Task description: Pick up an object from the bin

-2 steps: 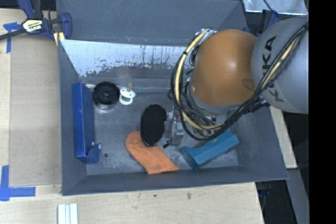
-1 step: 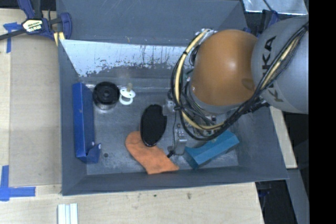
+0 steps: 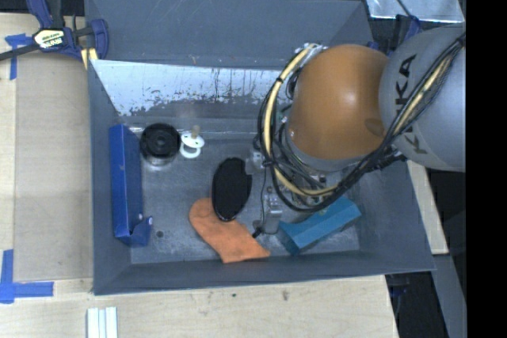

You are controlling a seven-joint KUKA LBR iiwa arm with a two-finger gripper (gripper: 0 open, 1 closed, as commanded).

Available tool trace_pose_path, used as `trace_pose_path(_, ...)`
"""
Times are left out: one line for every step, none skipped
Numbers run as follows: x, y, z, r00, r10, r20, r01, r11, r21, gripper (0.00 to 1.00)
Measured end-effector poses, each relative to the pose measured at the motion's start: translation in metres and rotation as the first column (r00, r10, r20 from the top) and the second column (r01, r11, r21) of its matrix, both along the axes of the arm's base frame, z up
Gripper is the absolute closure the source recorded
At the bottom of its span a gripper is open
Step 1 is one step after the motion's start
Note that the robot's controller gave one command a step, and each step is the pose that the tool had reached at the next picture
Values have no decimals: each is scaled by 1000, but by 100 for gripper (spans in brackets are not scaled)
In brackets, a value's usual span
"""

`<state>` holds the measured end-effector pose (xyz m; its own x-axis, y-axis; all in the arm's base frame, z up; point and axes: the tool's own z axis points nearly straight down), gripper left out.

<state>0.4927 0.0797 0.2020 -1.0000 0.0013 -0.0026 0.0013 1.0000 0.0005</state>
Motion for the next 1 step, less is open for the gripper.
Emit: trace_pose_path(37,17,-48,999,34,9,-34,999,1,0)
